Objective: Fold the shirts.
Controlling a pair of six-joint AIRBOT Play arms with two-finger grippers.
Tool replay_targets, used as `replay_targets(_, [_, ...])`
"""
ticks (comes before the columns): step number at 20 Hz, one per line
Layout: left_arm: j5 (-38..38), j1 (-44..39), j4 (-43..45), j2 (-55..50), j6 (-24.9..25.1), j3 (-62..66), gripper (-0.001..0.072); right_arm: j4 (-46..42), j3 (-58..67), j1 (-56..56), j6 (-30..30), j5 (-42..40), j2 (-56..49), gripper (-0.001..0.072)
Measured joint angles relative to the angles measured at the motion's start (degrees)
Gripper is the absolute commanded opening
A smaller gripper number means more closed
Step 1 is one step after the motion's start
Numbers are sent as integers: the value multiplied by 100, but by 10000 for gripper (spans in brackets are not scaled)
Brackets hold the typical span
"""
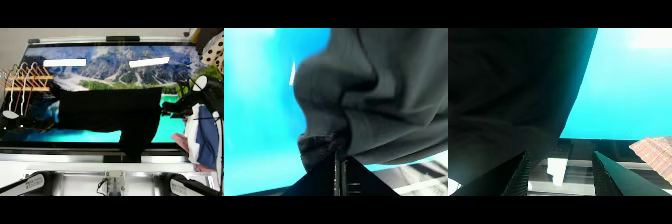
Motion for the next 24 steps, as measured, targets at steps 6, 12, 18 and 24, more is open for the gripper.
replay_targets(6, [-485, 90, -820, -9, 437, 258, 28, 107, 2, 0, 4, -7, 0, 668])
replay_targets(12, [-994, 286, -1062, 0, 610, 737, 28, 409, -382, 0, 4, -66, 0, 690])
replay_targets(18, [-868, 546, -1099, -70, 636, 837, 29, 691, -1250, 7, 52, -855, -81, 618])
replay_targets(24, [-734, 586, -1110, -107, 643, 850, 30, 1029, -1639, 7, 59, -1475, -509, 435])
